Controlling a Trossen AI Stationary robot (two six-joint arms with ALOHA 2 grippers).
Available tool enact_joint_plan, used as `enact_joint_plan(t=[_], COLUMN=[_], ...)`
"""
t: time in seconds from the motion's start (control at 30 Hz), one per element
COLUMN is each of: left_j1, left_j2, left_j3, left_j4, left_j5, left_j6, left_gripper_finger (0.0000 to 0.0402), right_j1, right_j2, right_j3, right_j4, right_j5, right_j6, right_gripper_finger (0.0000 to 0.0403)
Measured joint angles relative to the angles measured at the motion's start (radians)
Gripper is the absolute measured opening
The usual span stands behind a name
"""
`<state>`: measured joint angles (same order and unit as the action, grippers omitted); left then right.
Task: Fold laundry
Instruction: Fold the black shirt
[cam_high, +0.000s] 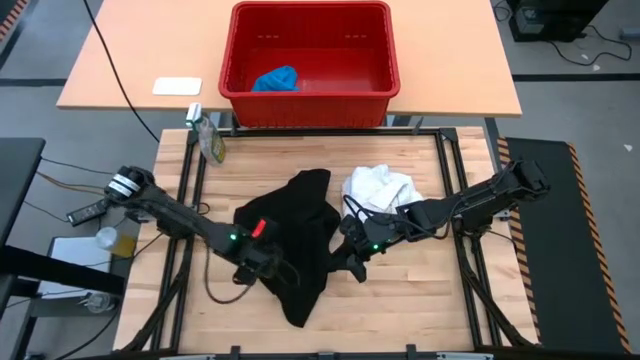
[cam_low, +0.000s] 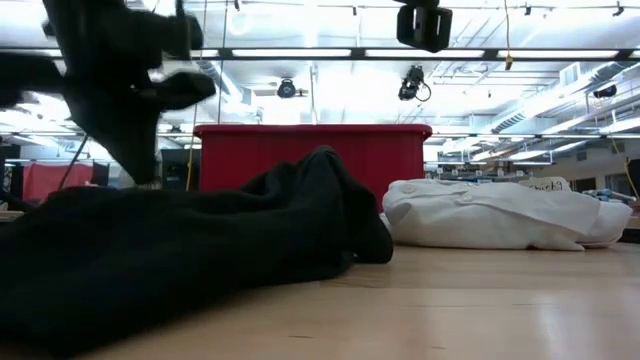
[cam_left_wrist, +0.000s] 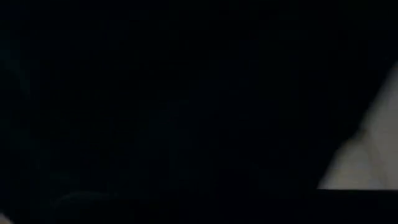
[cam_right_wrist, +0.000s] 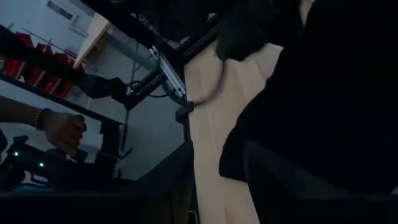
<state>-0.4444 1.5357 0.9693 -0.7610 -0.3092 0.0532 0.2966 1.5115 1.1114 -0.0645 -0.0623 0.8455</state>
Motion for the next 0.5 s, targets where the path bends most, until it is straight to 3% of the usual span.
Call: enact_joint_plan(t=[0.23,0.5], left_j1=[-0.014,-0.015], left_j2=[-0.137,-0.184], left_j3=[-0.037,-0.139], left_j4=[-0.123,-0.068], left_j5=[0.029,0.031], left_j6=[0.017,0.074], left_gripper_finger=[0.0058,0.0207], right_j1=[0.001,0.000], right_j2=[-0.001,-0.001], right_j3=[0.000,0.000], right_j4=[0.002,0.009], right_j5=[0.029,0.108], right_j6=[0.029,0.052], right_gripper_finger=[0.0144,0.0144])
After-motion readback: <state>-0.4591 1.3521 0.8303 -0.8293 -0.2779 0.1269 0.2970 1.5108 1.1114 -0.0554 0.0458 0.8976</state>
